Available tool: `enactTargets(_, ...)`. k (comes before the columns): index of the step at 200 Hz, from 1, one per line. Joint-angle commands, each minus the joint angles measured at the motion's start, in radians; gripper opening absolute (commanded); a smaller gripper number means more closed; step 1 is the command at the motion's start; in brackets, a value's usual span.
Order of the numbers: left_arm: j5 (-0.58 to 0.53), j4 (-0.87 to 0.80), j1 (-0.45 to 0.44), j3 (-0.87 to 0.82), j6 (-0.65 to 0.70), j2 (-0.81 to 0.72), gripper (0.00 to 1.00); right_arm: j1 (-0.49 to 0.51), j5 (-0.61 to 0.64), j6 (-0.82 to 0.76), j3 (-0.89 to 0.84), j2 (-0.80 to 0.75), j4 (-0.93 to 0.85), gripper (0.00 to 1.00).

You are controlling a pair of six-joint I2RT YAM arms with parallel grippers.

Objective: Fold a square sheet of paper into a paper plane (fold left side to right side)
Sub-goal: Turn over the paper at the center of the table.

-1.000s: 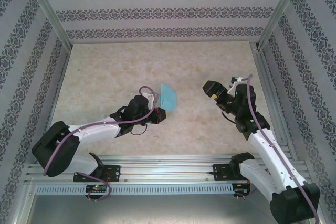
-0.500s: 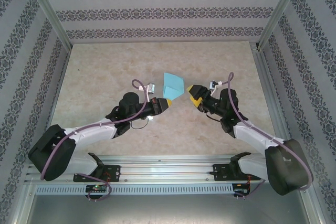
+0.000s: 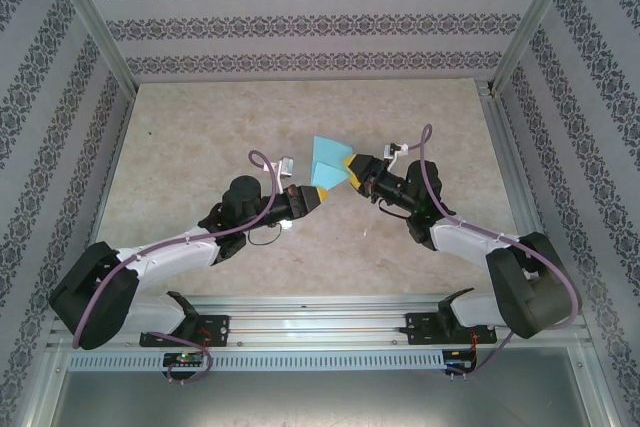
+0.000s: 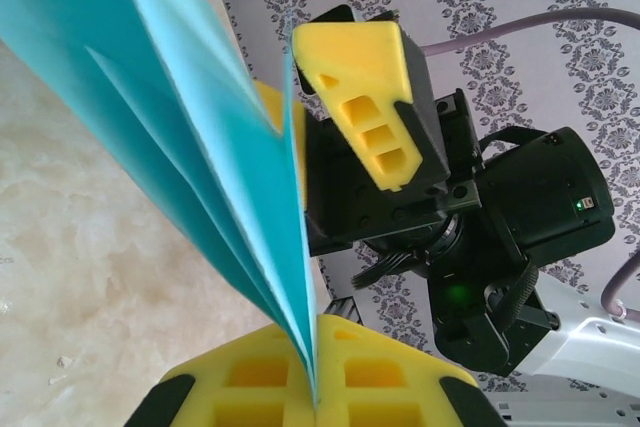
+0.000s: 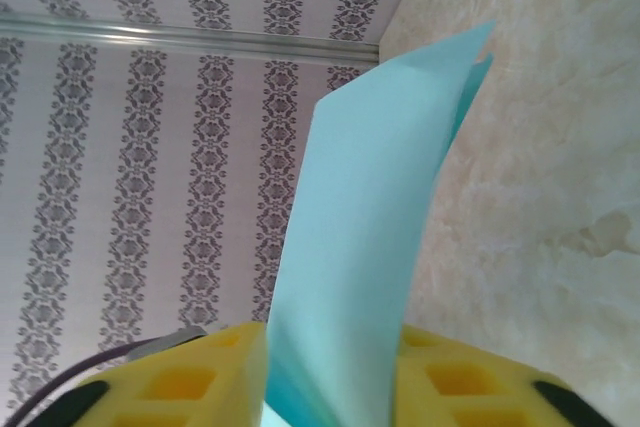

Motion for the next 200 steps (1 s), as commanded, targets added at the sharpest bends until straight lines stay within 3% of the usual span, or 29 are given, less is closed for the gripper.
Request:
enactTargets(1, 0.015, 0.035, 0.014, -0.022, -0.005, -0.012, 0.0, 0.005, -0.01, -0.002, 0.02, 0.004, 0.031, 0.2)
enactTargets(24, 0.014, 0.0, 0.016, -0.034, 0.003, -0.015, 0.03, 0.005, -0.008, -0.04, 0.018, 0.007, -0.015, 0.02)
enactTargets(65, 0.0, -0.168, 0.019, -0.078, 0.064, -0.05, 0.52, 0.025, 0.005, -0.131, 0.006, 0.076, -0.098, 0.0)
enactTargets(87, -0.101, -0.512, 0.025, -0.065, 0.22, -0.168, 0.7, 0.033, 0.037, -0.172, -0.011, 0.137, -0.118, 0.0)
enactTargets(107, -0.288, -0.849, 0.023, -0.033, 0.431, -0.303, 0.74, 0.037, 0.052, -0.181, -0.033, 0.205, -0.104, 0.0)
enactTargets(120, -0.337, -0.958, 0.018, -0.022, 0.535, -0.36, 0.76, 0.041, 0.067, -0.182, -0.045, 0.233, -0.1, 0.0)
enactTargets(152, -0.341, -0.981, -0.035, -0.006, 0.656, -0.334, 0.78, 0.05, 0.106, -0.183, -0.058, 0.266, -0.156, 0.0)
enactTargets(200, -0.524, -0.941, -0.266, 0.157, 0.769, -0.013, 0.79, 0.062, 0.14, -0.153, -0.038, 0.25, -0.306, 0.0)
